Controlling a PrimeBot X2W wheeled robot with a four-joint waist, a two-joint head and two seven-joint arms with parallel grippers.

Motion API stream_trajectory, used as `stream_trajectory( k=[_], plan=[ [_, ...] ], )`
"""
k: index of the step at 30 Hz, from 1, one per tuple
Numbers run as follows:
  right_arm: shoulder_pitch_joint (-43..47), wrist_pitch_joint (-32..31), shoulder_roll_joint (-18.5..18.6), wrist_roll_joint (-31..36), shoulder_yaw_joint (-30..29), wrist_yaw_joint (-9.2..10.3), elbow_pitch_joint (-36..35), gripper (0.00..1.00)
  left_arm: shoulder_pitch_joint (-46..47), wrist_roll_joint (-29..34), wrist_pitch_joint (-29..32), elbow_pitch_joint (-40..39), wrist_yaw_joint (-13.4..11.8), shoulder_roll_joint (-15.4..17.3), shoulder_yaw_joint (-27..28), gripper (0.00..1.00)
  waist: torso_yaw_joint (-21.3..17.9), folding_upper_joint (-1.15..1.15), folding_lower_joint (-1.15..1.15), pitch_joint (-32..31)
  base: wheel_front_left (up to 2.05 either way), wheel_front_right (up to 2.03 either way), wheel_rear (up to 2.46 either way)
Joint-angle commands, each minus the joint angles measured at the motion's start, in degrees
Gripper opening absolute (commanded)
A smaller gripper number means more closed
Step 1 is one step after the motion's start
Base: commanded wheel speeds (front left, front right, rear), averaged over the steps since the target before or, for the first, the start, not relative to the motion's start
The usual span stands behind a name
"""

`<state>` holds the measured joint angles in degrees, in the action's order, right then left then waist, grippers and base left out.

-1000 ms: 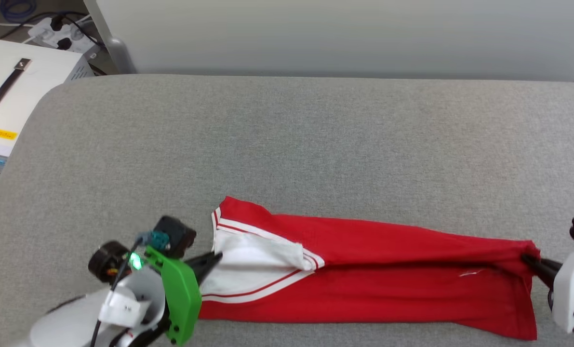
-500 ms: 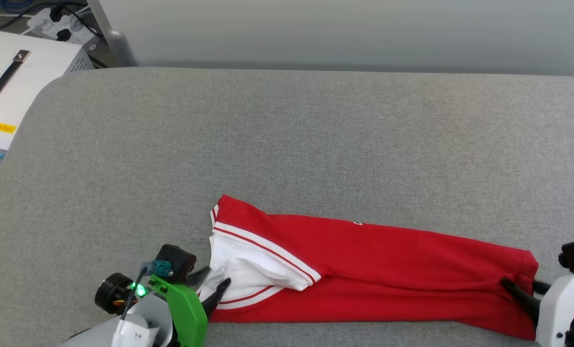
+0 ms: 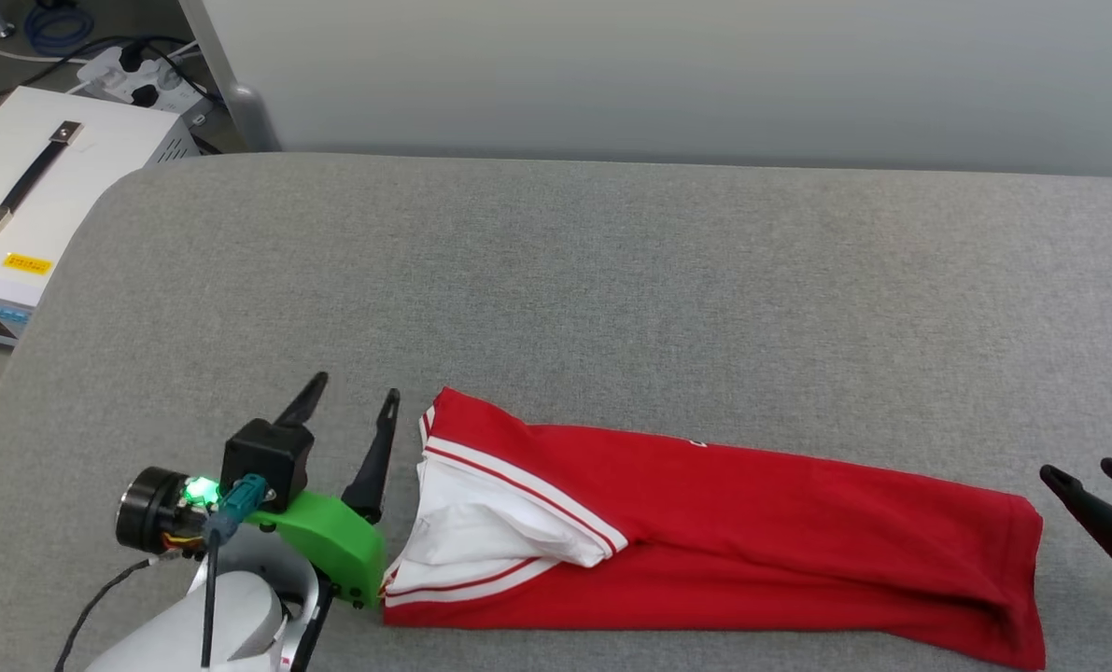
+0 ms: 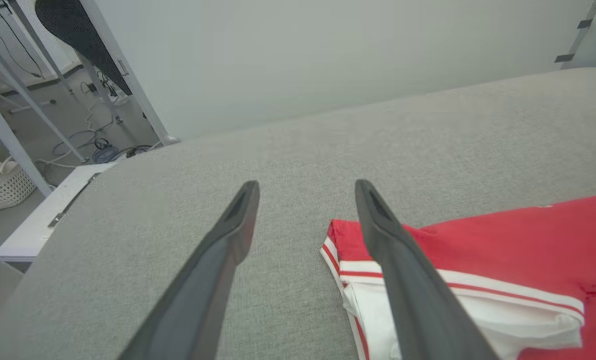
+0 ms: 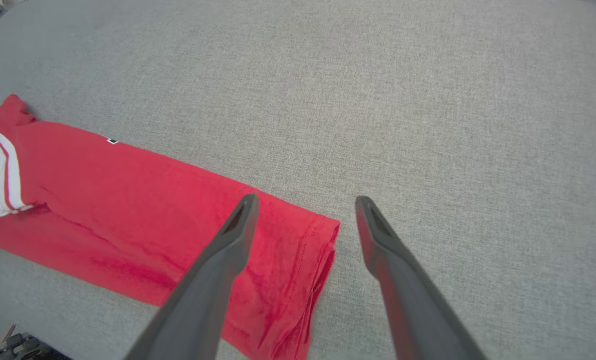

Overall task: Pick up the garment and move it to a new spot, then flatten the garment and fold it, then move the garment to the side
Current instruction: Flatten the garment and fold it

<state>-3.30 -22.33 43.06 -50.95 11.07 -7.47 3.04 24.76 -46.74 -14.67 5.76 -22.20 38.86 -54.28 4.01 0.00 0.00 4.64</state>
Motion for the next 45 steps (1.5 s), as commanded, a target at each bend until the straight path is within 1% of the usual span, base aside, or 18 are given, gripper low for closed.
stream_trajectory(
  k=[1, 3, 7, 9, 12, 17, 22, 23, 24, 28, 32, 33, 34, 39, 45],
  plan=[
    [1.2, -2.5, 0.4, -1.4, -0.6, -0.02, 0.2, 1.0, -2.8, 3.0, -0.3, -1.4, -1.5, -0.7, 2.6, 1.0, 0.3, 0.0, 0.0, 0.3, 0.0, 0.0, 0.0],
    [1.5, -6.4, 0.9, -2.8, -1.1, -0.02, 1.1, 1.0, -5.5, 6.1, -0.3, -3.3, -2.9, -1.5, 6.6, 1.0, 0.5, 0.0, 0.0, 0.8, 0.0, 0.0, 0.0],
    [1.2, -11.9, 1.3, -4.4, -1.4, -0.02, 3.3, 1.0, -10.0, 12.3, -0.3, -5.6, -4.0, -3.6, 13.8, 1.0, 1.2, 0.0, 0.0, 1.7, 0.0, 0.0, 0.0],
    [0.9, -13.4, 1.0, -4.9, -1.4, -0.02, 4.5, 1.0, -11.9, 15.5, -0.3, -6.0, -4.8, -4.7, 16.8, 1.0, 1.7, 0.0, 0.0, 2.3, 0.0, 0.0, 0.0],
    [0.2, -14.6, -0.1, -5.9, -1.0, -0.02, 5.9, 1.0, -14.3, 19.0, -0.3, -6.7, -4.8, -6.7, 20.2, 1.0, 2.4, 0.0, 0.0, 3.1, 0.0, 0.0, 0.0],
    [-0.7, -14.7, -1.9, -6.2, 0.4, -0.02, 7.8, 1.0, -17.6, 23.3, -0.3, -7.3, -3.2, -10.4, 25.7, 1.0, 3.9, 0.0, 0.0, 4.5, 0.0, 0.0, 0.0],
    [-1.2, -14.2, -4.0, -7.0, 3.3, -0.02, 9.4, 1.0, -20.0, 27.5, -0.3, -7.3, -1.6, -14.4, 29.9, 1.0, 4.8, 0.0, 0.0, 5.4, 0.0, 0.0, 0.0],
    [-1.3, -14.1, -4.4, -7.1, 4.2, -0.02, 9.6, 1.0, -20.5, 28.4, -0.3, -7.4, -1.0, -15.3, 30.7, 1.0, 4.9, 0.0, 0.0, 5.5, 0.0, 0.0, 0.0],
    [-1.6, -13.4, -5.6, -7.7, 6.3, -0.02, 10.2, 1.0, -21.8, 30.3, -0.3, -7.9, 0.6, -17.8, 33.0, 1.0, 5.2, 0.0, 0.0, 5.6, 0.0, 0.0, 0.0],
    [-2.0, -12.0, -6.4, -7.1, 8.7, -0.02, 11.8, 1.0, -23.8, 33.3, -0.3, -7.7, 3.1, -21.0, 35.7, 1.0, 5.4, 0.0, 0.0, 5.6, 0.0, 0.0, 0.0],
    [-2.2, -10.7, -5.6, -5.2, 10.6, -0.02, 14.4, 1.0, -24.7, 35.7, -0.3, -7.2, 5.4, -23.5, 38.0, 1.0, 5.5, 0.0, 0.0, 5.7, 0.0, 0.0, 0.0],
    [-2.3, -10.4, -5.4, -4.8, 11.1, -0.02, 14.9, 0.41, -24.8, 36.2, -0.3, -7.2, 5.9, -23.9, 38.5, 1.0, 5.5, 0.0, 0.0, 5.7, 0.0, 0.0, 0.0],
    [-2.5, -9.8, -5.3, -4.4, 11.5, -0.02, 15.4, 0.0, -24.9, 36.8, -0.3, -7.1, 6.5, -24.5, 39.0, 1.0, 5.5, 0.0, 0.0, 5.6, 0.0, 0.0, 0.0],
    [-4.0, -6.8, -4.8, -4.7, 11.5, -0.02, 17.1, 0.0, -25.5, 38.8, -0.3, -6.9, 8.7, -26.6, 41.5, 1.0, 4.8, 0.0, 0.0, 4.9, 0.0, 0.0, 0.0],
    [-5.7, -4.3, -1.7, -4.4, 9.0, -0.02, 18.6, 0.0, -26.2, 40.9, -0.3, -6.8, 10.9, -28.0, 43.8, 1.0, 4.1, 0.0, 0.0, 3.8, 0.0, 0.0, 0.0]
  ],
)
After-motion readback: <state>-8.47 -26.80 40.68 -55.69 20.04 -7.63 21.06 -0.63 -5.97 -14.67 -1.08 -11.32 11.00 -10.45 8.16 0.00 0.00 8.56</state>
